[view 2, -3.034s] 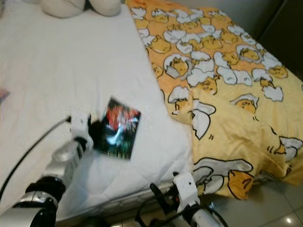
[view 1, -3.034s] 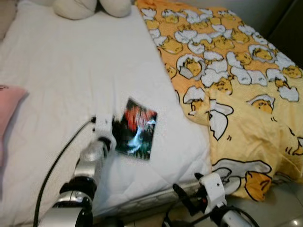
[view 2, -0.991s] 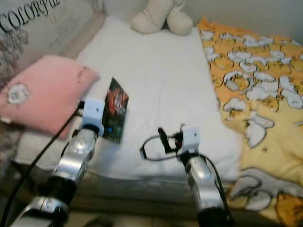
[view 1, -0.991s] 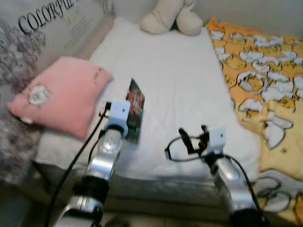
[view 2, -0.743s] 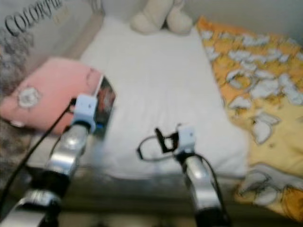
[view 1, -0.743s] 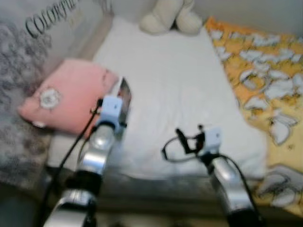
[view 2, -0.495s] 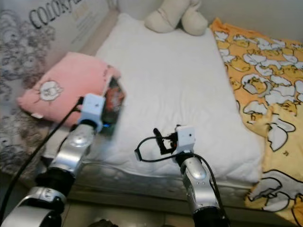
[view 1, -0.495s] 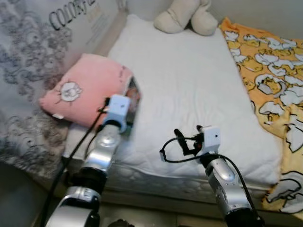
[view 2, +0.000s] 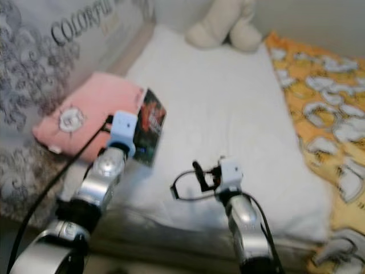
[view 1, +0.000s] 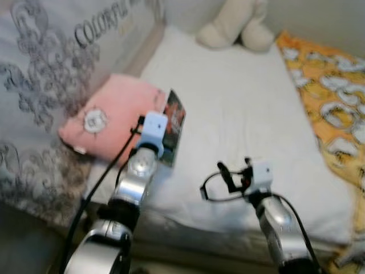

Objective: Clean up the room

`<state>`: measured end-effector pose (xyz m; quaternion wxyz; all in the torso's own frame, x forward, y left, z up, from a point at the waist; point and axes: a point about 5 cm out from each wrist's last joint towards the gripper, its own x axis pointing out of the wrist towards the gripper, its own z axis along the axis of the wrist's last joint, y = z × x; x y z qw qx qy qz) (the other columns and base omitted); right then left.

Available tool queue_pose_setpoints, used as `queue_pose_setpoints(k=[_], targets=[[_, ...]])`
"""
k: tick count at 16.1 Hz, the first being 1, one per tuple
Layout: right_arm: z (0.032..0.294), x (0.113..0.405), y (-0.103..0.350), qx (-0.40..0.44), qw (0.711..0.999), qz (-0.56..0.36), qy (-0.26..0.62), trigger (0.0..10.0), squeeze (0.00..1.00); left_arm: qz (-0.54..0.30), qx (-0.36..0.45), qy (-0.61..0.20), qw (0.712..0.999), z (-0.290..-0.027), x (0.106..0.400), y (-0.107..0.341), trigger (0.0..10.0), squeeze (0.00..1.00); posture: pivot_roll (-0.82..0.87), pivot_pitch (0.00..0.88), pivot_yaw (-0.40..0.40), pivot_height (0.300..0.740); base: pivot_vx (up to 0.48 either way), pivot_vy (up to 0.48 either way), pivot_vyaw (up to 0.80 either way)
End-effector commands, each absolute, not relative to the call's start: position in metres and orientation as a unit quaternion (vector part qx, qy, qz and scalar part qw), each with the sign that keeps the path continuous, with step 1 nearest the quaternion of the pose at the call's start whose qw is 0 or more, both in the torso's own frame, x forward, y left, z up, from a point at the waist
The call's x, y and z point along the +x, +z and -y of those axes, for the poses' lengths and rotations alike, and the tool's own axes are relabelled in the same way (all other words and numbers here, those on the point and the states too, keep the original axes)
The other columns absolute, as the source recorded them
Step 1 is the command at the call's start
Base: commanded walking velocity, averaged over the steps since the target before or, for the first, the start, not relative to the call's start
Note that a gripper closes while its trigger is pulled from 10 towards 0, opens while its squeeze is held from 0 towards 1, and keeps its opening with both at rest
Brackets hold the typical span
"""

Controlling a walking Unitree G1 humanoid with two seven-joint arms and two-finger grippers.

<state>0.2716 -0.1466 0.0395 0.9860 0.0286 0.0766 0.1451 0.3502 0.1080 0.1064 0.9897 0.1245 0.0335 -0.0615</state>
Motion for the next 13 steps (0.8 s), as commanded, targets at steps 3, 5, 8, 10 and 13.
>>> queue_pose_setpoints(k=[3, 5, 8, 10, 13], targets=[[0.145, 0.263, 0.043, 0.027, 0.986, -0.069, 0.152, 10.0, 0.00, -0.017, 0.054, -0.072, 0.996, -0.088, 0.364, 0.126, 10.0, 0.00, 0.02, 0.000, -0.044, 0.740, 0.276, 0.000, 0.00], [0.152, 0.247, 0.043, 0.013, 0.984, -0.078, 0.160, 10.0, 0.00, -0.027, -0.024, -0.131, 0.991, -0.058, 0.371, 0.140, 10.0, 0.00, -0.05, 0.000, -0.066, 0.740, 0.000, 0.000, 0.00], [0.169, 0.213, 0.054, -0.015, 0.979, -0.103, 0.176, 10.0, 0.00, -0.114, -0.209, -0.226, 0.945, 0.005, 0.369, 0.147, 10.0, 0.00, -0.21, 0.052, -0.151, 0.740, 0.000, 0.000, 0.00], [0.172, 0.192, 0.060, -0.020, 0.975, -0.121, 0.184, 10.0, 0.00, -0.192, -0.299, -0.193, 0.915, 0.010, 0.361, 0.125, 10.0, 0.00, -0.27, 0.095, -0.177, 0.740, 0.000, 0.000, 0.00], [0.173, 0.167, 0.062, -0.026, 0.968, -0.152, 0.198, 10.0, 0.00, -0.282, -0.282, -0.157, 0.904, 0.001, 0.338, 0.075, 10.0, 0.00, -0.31, 0.123, -0.182, 0.740, 0.000, 0.000, 0.00]])
